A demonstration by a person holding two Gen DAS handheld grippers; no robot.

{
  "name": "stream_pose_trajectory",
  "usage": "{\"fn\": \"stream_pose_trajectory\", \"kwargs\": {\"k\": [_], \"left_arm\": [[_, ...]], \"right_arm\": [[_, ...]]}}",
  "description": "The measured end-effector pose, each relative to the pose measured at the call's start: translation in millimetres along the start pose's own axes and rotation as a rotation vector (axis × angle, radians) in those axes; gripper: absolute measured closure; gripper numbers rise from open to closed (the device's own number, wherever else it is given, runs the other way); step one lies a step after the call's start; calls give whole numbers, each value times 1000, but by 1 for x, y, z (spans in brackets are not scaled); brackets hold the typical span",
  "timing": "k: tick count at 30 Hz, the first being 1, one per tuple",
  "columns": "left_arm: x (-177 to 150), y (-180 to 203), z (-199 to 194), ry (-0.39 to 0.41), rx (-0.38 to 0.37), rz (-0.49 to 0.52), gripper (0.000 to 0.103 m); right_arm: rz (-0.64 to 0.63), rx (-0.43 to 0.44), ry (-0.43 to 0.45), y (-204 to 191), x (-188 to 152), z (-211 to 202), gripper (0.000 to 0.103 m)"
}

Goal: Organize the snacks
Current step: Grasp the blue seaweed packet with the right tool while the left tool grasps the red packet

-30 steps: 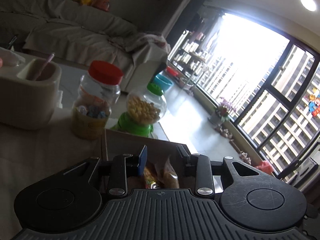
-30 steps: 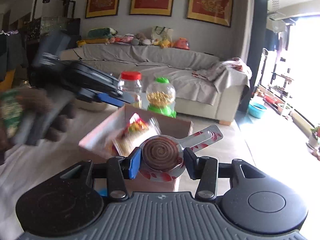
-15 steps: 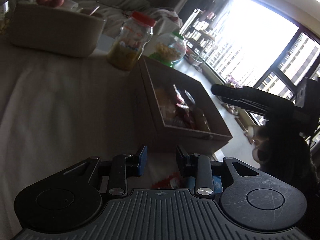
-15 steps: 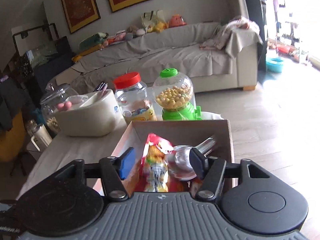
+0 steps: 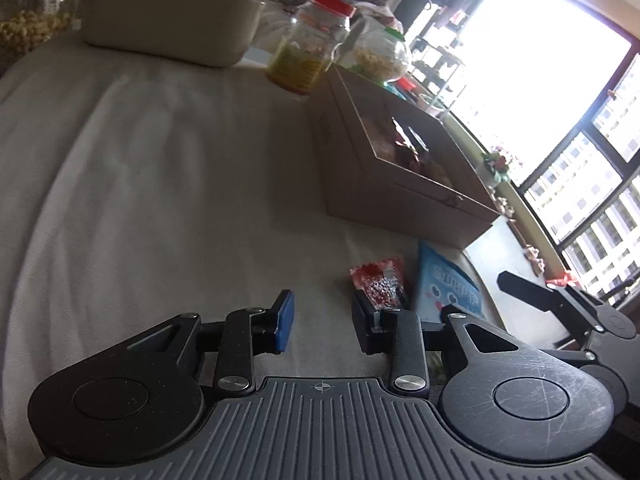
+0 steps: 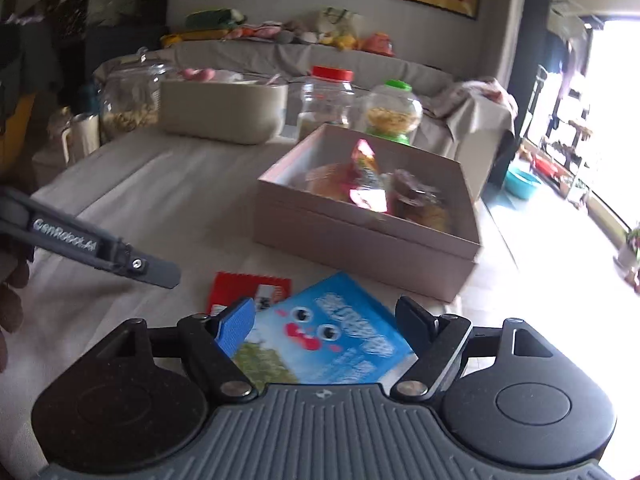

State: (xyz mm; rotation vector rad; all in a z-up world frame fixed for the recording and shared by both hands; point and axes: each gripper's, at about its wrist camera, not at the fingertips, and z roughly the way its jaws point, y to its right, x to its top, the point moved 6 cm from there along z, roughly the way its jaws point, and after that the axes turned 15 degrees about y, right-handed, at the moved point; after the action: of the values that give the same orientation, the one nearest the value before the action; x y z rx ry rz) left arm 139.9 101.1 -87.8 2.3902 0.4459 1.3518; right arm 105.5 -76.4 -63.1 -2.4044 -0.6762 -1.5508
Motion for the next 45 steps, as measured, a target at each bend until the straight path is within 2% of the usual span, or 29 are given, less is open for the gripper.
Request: {"fn": "stream_pose_trajectory", "kwargs": {"k": [3,7,12,14,17,23,27,30,33,37,41,45], "left_arm": [[-4,-1,-10,5,6,-8,68],[-4,2,-16,3,0,0,68],[-9,10,-11,-18,-43,-2,68],[-10,17,-6,-31,-66,13,68],[-2,30,6,-15,-92,87,68],[25,48,45,5,-114,175,68],[16,48,64,-63,-144,163,68],[-1,46,58,-111,-183,143,69],[-16,45,36,-147,-244,142,69],[-32,43,4,-171,-283,175,69],[-27,32,-14,-127,-246,156,69],[-10,14,-11,-68,-184,68,69]], "right_arm": [[-1,36,-29,-17,-2,15,25],[-128,-46,-36,-18,-7,26,25],[-140,-88,-67,9,-28,2,25],[-107,-108,-78,21,-39,-6,24],[-7,-83,-63,32,-44,-16,24],[132,-73,8,41,-40,-29,24],[179,-144,22,51,-40,-29,24],[263,-196,-13,69,-46,-25,24],[347,-151,-23,75,-50,-22,24],[330,-62,-25,58,-47,-18,28],[311,-18,-28,44,-46,-13,29],[328,-21,-21,46,-49,-15,29]]}}
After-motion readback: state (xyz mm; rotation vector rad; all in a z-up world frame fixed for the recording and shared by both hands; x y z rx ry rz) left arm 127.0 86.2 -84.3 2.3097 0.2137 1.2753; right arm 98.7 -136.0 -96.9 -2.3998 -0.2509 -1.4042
